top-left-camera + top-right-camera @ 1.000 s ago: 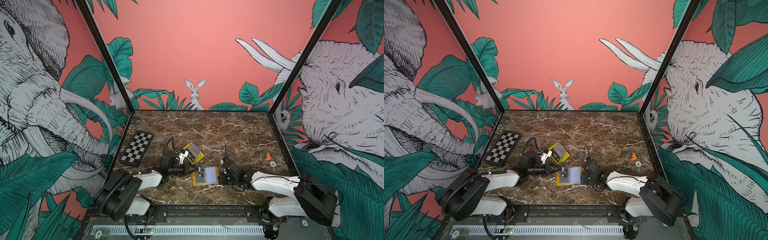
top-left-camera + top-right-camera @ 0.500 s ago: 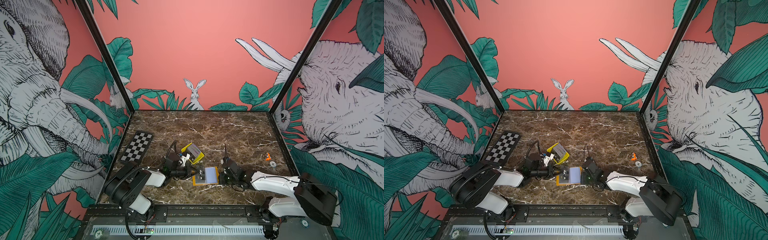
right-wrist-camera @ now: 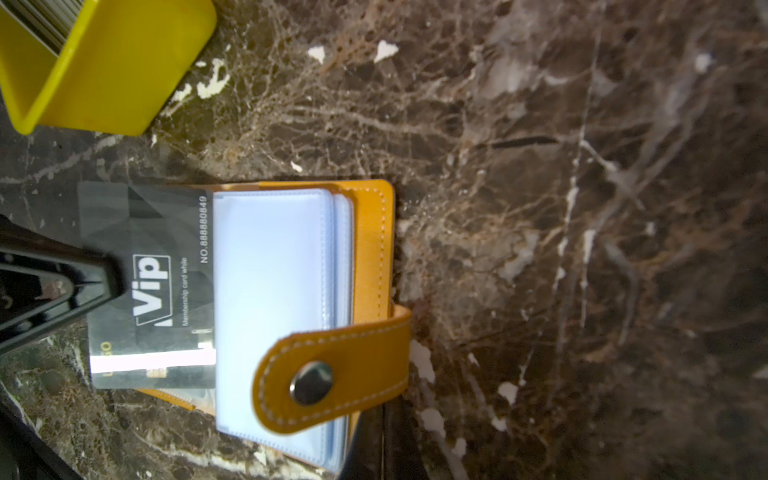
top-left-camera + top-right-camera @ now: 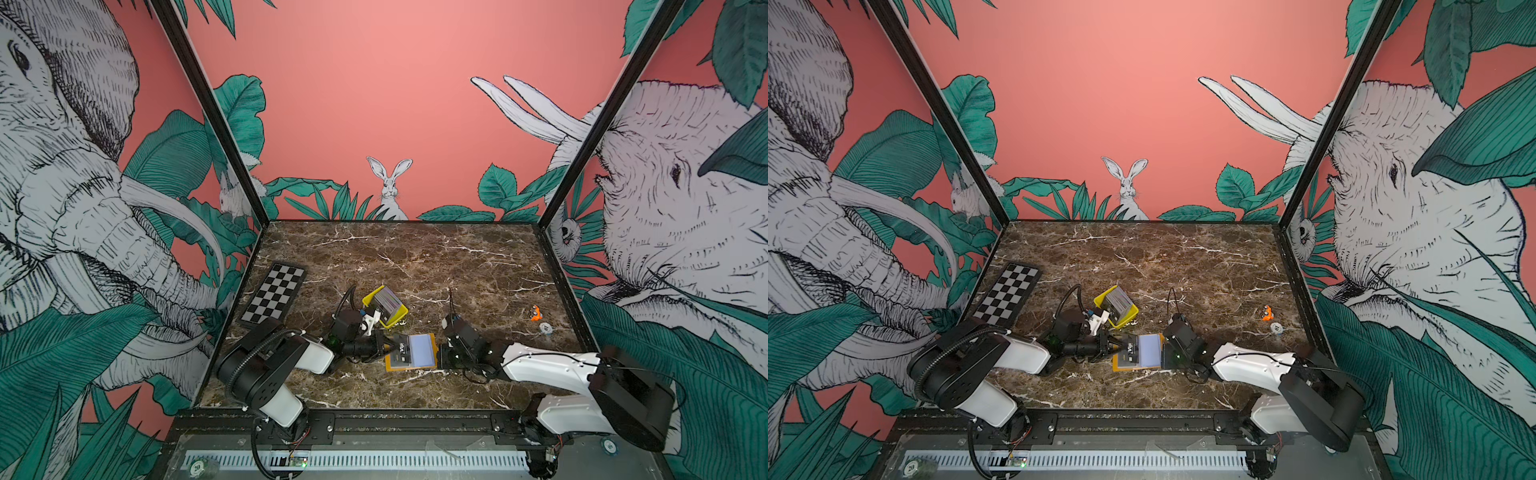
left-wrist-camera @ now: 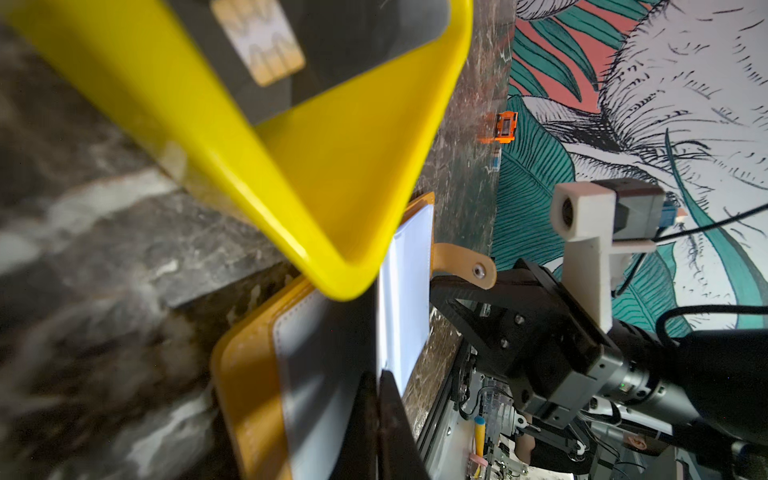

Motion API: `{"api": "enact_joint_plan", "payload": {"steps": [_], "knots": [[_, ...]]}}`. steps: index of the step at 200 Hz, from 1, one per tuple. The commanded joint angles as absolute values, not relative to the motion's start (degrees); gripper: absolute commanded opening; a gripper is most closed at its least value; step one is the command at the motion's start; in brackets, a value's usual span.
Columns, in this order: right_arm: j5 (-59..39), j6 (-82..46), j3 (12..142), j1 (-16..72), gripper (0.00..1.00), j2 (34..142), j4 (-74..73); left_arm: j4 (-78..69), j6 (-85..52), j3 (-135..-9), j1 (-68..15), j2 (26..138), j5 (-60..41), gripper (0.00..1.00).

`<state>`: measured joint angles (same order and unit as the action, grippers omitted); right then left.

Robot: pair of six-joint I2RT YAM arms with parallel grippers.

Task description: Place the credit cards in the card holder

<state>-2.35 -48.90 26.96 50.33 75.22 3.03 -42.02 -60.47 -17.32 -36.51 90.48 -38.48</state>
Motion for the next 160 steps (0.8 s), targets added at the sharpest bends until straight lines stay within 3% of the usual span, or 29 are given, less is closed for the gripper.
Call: {"api": "enact_joint_plan", "payload": {"steps": [1, 160], "knots": [[-0.96, -49.19, 26.63, 50.71, 0.06, 74.63, 4.22, -45.80, -62.21, -17.05, -37.36, 91.52, -38.15, 0.00], [-0.53, -48.87, 26.36, 50.95, 0.05, 74.33, 4.75, -50.45, -65.89, -16.88, -39.78, 94.04, -35.86, 0.00]]}}
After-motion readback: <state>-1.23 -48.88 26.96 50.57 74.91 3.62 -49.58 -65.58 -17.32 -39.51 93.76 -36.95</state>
